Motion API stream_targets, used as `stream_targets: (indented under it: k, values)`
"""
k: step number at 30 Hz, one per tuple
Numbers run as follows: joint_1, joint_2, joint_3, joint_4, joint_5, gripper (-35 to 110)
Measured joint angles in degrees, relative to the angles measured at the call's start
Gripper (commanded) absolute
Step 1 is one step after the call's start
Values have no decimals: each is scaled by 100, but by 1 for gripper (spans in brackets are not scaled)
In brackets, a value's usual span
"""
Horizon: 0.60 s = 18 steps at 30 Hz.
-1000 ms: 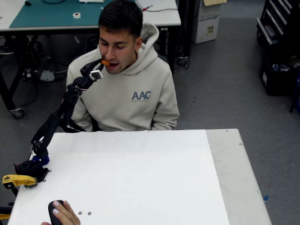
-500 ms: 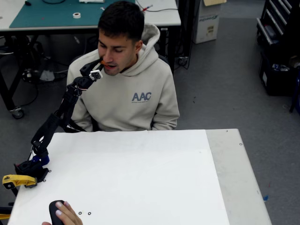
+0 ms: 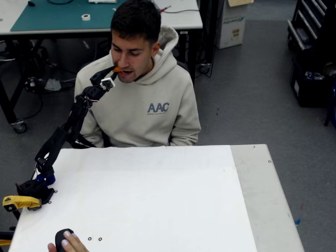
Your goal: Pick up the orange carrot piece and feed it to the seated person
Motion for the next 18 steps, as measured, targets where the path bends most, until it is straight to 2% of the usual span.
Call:
stream_targets:
  k: [5,14,18]
  values:
    - [18,0,0,0,-316,0]
    - [-44,9,0,0,-378,28]
    - [-35,9,0,0,-378,31]
